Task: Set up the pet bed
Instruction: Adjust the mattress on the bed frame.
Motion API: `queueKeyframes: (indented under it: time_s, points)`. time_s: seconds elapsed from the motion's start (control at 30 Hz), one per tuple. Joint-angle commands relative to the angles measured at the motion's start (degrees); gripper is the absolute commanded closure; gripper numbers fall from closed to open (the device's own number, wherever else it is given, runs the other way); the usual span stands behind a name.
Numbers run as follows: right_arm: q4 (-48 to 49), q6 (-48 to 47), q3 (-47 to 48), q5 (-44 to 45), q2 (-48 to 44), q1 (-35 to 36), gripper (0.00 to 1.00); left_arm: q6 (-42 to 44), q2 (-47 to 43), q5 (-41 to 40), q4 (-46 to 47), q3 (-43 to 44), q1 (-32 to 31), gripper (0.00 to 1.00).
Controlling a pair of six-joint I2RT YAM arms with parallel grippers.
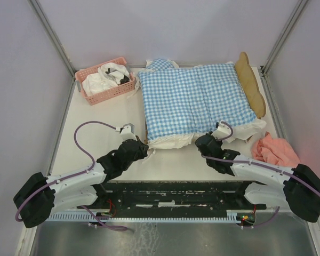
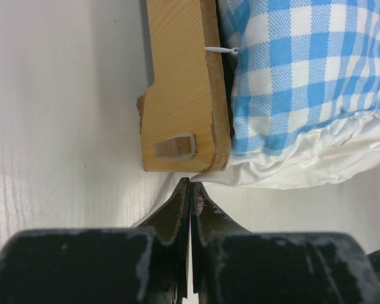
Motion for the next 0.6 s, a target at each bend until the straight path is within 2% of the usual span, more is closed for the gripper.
queueKeyframes:
  time_s: [0.0,0.17,0.3,0.33,0.43,0.5,0.57]
  points:
    - [9.13,-5.72,-2.01,-1.43,-1.83,-0.98,0.96,2.50,0.02,-2.97,-0.02,1.53,-0.27,0.97]
    - [6.13,-5.60,-2.52,-1.92,-3.86,-1.27,0.98,2.53,-0.53,-3.62,-0.54,1.54,-0.25,0.97]
    - [6.71,-5.11,-4.52,-7.21,-7.63,-1.25,0.97,2.46,-0.46,-3.49,-0.54,1.68,-0.23,0.97]
    - [6.81,-3.68,-4.94,-8.73,-8.87,-1.27,0.91,2.42,-0.41,-3.42,-0.54,1.70,-0.24,0.97]
    - [5.87,3.57,-5.40,-10.71,-12.53,-1.32,0.60,2.20,-0.39,-3.26,-0.47,1.53,-0.26,0.97]
    - [4.05,8.53,-4.44,-10.25,-14.11,-1.27,0.48,2.16,-0.33,-3.26,-0.45,1.55,-0.27,0.97]
    - [2.51,11.40,-2.98,-9.08,-14.91,-1.27,0.41,2.12,-0.36,-3.17,-0.52,1.68,-0.25,0.97]
